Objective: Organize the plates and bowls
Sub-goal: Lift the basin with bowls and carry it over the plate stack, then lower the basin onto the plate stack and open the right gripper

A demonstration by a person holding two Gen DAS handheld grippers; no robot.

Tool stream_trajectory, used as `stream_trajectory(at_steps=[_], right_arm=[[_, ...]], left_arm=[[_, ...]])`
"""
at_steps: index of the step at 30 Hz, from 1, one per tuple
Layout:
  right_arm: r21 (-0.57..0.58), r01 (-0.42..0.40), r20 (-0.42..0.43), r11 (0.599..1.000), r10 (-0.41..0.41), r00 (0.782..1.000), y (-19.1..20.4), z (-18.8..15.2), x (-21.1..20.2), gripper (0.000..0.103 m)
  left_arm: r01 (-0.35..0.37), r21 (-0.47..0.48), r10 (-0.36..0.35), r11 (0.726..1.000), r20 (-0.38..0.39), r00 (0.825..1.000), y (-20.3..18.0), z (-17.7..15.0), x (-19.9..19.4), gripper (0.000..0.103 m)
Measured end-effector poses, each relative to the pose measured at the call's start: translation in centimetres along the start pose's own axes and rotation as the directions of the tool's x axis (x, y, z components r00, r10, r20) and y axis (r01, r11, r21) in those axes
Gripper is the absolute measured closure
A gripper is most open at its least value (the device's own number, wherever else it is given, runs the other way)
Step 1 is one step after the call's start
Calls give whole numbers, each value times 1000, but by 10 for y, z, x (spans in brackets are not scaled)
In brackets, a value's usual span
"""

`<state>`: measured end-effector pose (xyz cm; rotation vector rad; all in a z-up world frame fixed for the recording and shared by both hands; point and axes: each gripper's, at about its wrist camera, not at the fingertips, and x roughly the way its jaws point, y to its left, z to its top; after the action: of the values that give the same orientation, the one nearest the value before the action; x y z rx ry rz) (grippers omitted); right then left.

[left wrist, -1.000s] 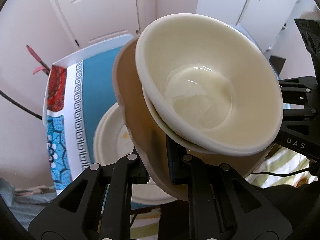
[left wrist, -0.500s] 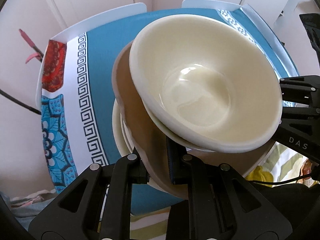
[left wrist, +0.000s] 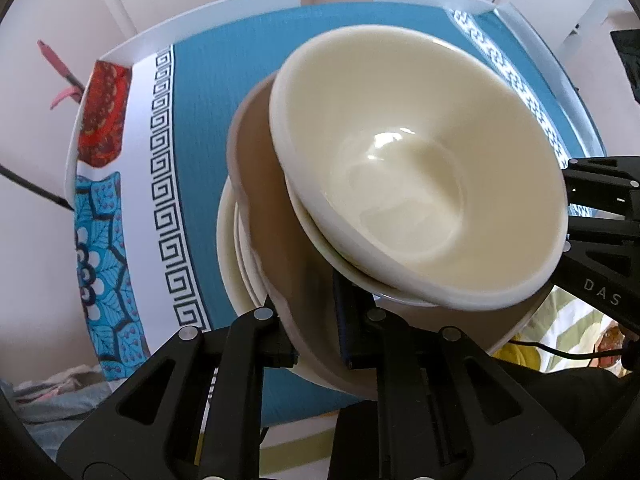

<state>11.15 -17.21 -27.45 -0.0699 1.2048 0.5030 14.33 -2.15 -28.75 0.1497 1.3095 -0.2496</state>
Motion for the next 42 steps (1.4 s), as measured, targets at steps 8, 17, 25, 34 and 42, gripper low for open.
stream_trajectory(at_steps=[8, 17, 25, 34, 42], right_arm=[[-17, -21, -72, 1000, 20, 997, -3, 10, 2, 91], [-23, -45, -163, 999, 40, 986, -6, 17, -5, 80], [-20, -61, -202, 998, 56, 978, -5, 17, -11, 63], [1, -77, -161, 997, 76, 984, -4, 6, -38, 63], [-3, -38, -67, 999, 37, 997, 1, -22, -79, 63]], left_arm=[[28, -23, -31, 999, -94, 995, -2, 5, 3, 83], [71, -89, -87, 993, -184, 979, -5, 10, 1, 67], [85, -84, -98, 993, -179, 979, -12, 8, -14, 38], [94, -112, -109, 989, -138, 984, -13, -1, -37, 37], [84, -146, -93, 986, -56, 994, -18, -26, -80, 37]])
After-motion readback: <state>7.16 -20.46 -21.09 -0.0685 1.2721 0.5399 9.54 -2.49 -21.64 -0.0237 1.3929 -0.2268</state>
